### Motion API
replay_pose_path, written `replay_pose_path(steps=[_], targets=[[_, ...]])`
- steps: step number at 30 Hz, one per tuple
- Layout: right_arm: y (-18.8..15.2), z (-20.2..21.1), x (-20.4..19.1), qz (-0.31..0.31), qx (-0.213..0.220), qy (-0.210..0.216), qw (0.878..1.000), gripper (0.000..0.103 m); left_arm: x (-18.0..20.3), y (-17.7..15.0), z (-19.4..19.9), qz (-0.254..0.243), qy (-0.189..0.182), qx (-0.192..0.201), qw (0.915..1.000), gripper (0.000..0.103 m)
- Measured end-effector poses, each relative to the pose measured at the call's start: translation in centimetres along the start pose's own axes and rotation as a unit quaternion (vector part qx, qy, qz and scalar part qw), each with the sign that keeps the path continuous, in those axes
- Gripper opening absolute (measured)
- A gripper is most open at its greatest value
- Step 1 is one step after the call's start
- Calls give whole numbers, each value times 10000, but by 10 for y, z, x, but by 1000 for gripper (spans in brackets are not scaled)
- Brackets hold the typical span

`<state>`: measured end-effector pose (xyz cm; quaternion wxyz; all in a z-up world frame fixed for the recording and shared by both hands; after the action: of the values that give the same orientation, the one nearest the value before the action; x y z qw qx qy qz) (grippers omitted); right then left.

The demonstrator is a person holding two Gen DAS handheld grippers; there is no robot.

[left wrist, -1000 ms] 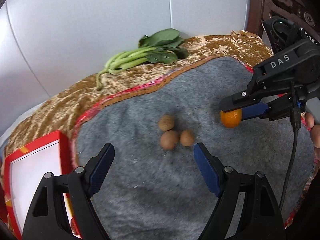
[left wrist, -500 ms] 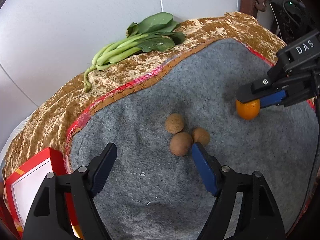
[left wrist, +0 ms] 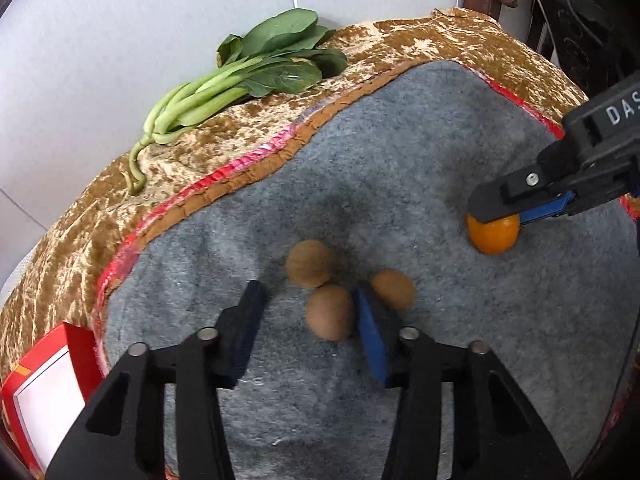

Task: Organize fruits
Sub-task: 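Grasp a brown round fruit with the left tool while the right tool holds the mandarin, then carry the brown fruit and the mandarin over the tray with both tools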

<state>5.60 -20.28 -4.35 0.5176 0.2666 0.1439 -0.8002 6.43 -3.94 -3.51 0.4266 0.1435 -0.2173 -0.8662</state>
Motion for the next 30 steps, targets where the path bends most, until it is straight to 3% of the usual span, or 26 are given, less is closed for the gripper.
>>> replay_pose_path(steps=[3, 5, 14, 20, 23, 30], targets=[[-1, -4, -1, 69, 17, -118, 9999, 33, 5, -1, 1, -28, -104, 28, 9999, 25], [-2, -5, -3, 130, 14, -200, 9997, 33, 6, -1, 1, 48, -179, 34, 9998, 22], [-6, -10, -12, 303, -16, -404, 9987, 34, 7, -9, 9, 292, -292, 41, 9991, 22], [-11, -19, -27, 643, 25, -726, 9953, 36, 7, -19, 24, 394, -201, 65, 9990, 22], [-13, -23, -32, 799, 90, -926, 9925, 31, 7, -27, 31, 456, -125, 49, 9989, 22], [-21, -32, -48, 1041, 227, -1107, 9881, 32, 1, -44, 62, 705, -11, 254, 9972, 22]])
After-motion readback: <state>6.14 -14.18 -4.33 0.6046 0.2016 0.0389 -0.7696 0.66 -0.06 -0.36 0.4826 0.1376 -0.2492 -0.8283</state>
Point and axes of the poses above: each gripper's, at about its wrist camera, not at the fingertips, and z roughly against the way its jaws point, x to its right, y to its top, the point moved 7 cm from there along -z, roughly the way its jaws point, and after that the axes turned 3 degrees about -y, right-handed, at the moved point
